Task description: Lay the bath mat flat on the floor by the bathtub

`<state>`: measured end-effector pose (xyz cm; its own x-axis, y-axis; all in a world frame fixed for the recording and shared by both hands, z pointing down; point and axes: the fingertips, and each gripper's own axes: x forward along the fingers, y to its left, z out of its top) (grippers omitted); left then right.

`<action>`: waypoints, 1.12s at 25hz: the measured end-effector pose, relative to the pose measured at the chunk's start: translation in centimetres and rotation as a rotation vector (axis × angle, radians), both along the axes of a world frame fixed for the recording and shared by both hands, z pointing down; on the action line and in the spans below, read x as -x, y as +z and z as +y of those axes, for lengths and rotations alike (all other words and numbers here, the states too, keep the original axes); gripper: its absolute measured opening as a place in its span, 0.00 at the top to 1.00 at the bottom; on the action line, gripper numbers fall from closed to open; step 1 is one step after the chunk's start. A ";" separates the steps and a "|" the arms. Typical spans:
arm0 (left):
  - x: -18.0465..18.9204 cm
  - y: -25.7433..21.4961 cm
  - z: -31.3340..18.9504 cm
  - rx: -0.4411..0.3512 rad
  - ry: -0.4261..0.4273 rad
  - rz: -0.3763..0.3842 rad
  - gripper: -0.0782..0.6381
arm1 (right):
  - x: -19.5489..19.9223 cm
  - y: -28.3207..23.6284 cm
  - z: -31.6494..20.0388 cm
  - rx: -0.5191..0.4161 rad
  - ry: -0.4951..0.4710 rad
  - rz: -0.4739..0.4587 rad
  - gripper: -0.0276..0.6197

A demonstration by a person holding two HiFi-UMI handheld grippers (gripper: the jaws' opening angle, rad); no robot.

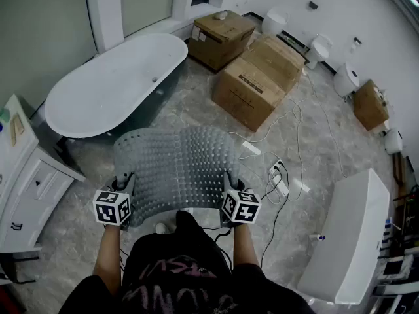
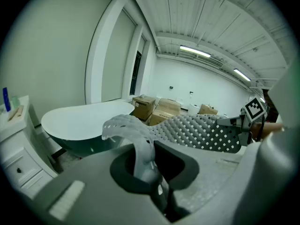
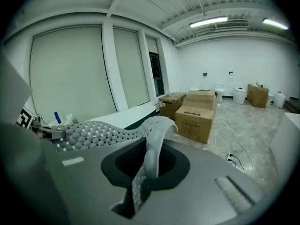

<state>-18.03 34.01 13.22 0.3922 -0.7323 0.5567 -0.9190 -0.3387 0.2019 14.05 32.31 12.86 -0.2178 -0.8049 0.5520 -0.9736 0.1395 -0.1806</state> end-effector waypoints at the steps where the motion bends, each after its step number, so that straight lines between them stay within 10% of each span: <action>1: 0.0 0.0 0.0 0.000 0.002 0.000 0.86 | 0.1 0.0 0.0 0.000 0.001 -0.001 0.89; 28: 0.0 0.8 -0.9 -0.011 0.050 0.006 0.86 | 0.9 0.0 -1.0 -0.027 0.015 0.019 0.89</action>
